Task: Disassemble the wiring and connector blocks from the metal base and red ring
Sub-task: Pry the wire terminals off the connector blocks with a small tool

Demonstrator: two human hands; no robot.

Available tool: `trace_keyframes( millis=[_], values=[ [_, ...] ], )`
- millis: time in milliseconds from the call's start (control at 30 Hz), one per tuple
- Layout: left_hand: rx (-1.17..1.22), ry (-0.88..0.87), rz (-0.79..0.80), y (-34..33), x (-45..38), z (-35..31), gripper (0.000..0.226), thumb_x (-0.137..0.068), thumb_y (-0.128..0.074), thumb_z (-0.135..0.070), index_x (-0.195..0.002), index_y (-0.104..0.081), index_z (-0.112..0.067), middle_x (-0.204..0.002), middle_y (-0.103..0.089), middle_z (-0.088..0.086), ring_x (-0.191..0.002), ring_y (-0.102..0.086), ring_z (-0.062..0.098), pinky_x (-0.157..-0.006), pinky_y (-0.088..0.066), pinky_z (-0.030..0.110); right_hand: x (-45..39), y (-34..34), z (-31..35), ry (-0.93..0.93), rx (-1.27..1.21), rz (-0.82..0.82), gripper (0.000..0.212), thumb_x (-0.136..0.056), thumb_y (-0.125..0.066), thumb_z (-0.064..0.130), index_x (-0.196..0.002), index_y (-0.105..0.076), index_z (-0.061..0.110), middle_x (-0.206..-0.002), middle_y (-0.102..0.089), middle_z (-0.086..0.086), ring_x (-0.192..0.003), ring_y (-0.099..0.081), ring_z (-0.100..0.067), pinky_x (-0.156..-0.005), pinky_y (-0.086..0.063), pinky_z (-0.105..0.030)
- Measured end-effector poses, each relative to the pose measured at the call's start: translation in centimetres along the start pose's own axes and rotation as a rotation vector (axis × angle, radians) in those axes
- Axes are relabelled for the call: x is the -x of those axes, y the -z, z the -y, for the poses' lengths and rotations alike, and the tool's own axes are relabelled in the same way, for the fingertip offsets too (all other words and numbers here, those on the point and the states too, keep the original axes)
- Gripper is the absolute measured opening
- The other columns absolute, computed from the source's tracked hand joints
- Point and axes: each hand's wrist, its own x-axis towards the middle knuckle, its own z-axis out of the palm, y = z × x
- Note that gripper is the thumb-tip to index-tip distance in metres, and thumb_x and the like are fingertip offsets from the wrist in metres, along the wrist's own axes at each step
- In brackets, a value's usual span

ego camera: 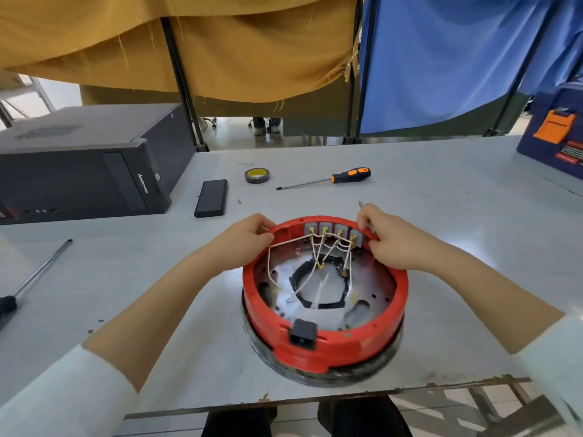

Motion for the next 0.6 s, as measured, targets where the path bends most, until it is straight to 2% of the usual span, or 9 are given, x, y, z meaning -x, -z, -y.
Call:
trace_keyframes(
  millis=[100, 167, 200, 233, 300, 367, 467, 533, 600],
  values=[
    [0.041, 0.02, 0.057, 0.5, 0.8, 0.1, 0.029, -0.093, -0.051, -0.033, -0.122, -0.049, -0.031, -0.114, -0.059, -0.011, -0.101, -0.059, 0.011, -0.084, -0.045, 0.025, -0.8, 0.0, 0.1, 0.073, -0.035, 0.015, 0.034, -0.088, -0.046, -0.004, -0.084, -0.034, 0.028, -0.076, -0.049, 0.004, -0.063, -0.043, -0.008, -0.053, -0.033, -0.013],
    [0.04, 0.001, 0.03, 0.4, 0.7, -0.1, 0.037, -0.095, -0.049, -0.032, -0.131, -0.044, -0.029, -0.124, -0.053, -0.012, -0.109, -0.054, 0.01, -0.088, -0.039, 0.023, -1.3, -0.3, 0.5, 0.089, -0.098, 0.008, 0.037, -0.088, -0.047, -0.003, -0.081, -0.033, 0.03, -0.088, -0.057, 0.014, -0.075, -0.052, -0.006, -0.062, -0.036, -0.008],
    [0.046, -0.011, 0.019, 0.3, 0.7, -0.3, 0.037, -0.096, -0.048, -0.03, -0.133, -0.044, -0.027, -0.127, -0.052, -0.01, -0.112, -0.053, 0.01, -0.09, -0.038, 0.023, -1.5, -0.6, 0.6, 0.095, -0.115, 0.002, 0.036, -0.087, -0.048, -0.002, -0.081, -0.033, 0.031, -0.102, -0.062, 0.01, -0.088, -0.059, -0.012, -0.074, -0.043, -0.016],
    [0.065, -0.024, 0.017, 0.1, 0.7, -0.4, 0.036, -0.097, -0.047, -0.028, -0.133, -0.046, -0.026, -0.129, -0.053, -0.009, -0.114, -0.052, 0.011, -0.093, -0.038, 0.023, -1.6, -0.7, 0.6, 0.093, -0.115, -0.01, 0.036, -0.087, -0.049, 0.0, -0.081, -0.033, 0.032, -0.112, -0.064, 0.0, -0.099, -0.061, -0.021, -0.083, -0.047, -0.031],
    [0.083, -0.05, 0.025, -0.3, 0.8, -0.3, 0.032, -0.099, -0.043, -0.026, -0.13, -0.052, -0.025, -0.126, -0.057, -0.007, -0.11, -0.054, 0.009, -0.093, -0.041, 0.022, -1.5, -0.7, 0.4, 0.08, -0.085, -0.047, 0.036, -0.086, -0.051, 0.004, -0.08, -0.034, 0.035, -0.117, -0.064, -0.01, -0.105, -0.06, -0.03, -0.087, -0.048, -0.046],
    [0.033, -0.087, 0.0, -0.7, 0.9, -0.2, 0.031, -0.1, -0.039, -0.026, -0.126, -0.056, -0.026, -0.12, -0.06, -0.007, -0.103, -0.055, 0.007, -0.086, -0.04, 0.019, -1.3, -0.6, 0.2, 0.079, -0.07, -0.078, 0.036, -0.089, -0.051, 0.006, -0.08, -0.034, 0.036, -0.115, -0.064, -0.008, -0.104, -0.06, -0.029, -0.088, -0.047, -0.047],
    [-0.067, -0.142, -0.067, -0.8, 0.5, -0.5, 0.033, -0.101, -0.036, -0.019, -0.127, -0.056, -0.022, -0.121, -0.059, -0.007, -0.104, -0.052, 0.007, -0.085, -0.035, 0.018, -1.5, -0.8, 0.3, 0.108, -0.081, -0.096, 0.034, -0.093, -0.048, 0.007, -0.079, -0.034, 0.034, -0.117, -0.064, -0.009, -0.109, -0.058, -0.029, -0.091, -0.047, -0.045],
    [-0.082, -0.157, -0.085, -0.5, 0.0, -0.6, 0.034, -0.1, -0.037, -0.014, -0.128, -0.055, -0.02, -0.124, -0.058, -0.007, -0.107, -0.05, 0.006, -0.086, -0.033, 0.015, -2.2, -0.8, 0.6, 0.123, -0.18, -0.098, 0.029, -0.096, -0.048, 0.01, -0.083, -0.038, 0.034, -0.125, -0.062, 0.0, -0.115, -0.058, -0.019, -0.095, -0.045, -0.038],
    [-0.077, -0.156, -0.066, 0.0, -0.6, -0.5, 0.035, -0.1, -0.038, -0.011, -0.128, -0.056, -0.021, -0.123, -0.058, -0.01, -0.107, -0.049, 0.002, -0.084, -0.033, 0.009, -3.1, -0.5, 1.5, 0.148, -0.34, -0.124, 0.017, -0.098, -0.048, 0.02, -0.089, -0.044, 0.034, -0.123, -0.064, 0.01, -0.112, -0.059, -0.007, -0.095, -0.044, -0.03]
  ],
)
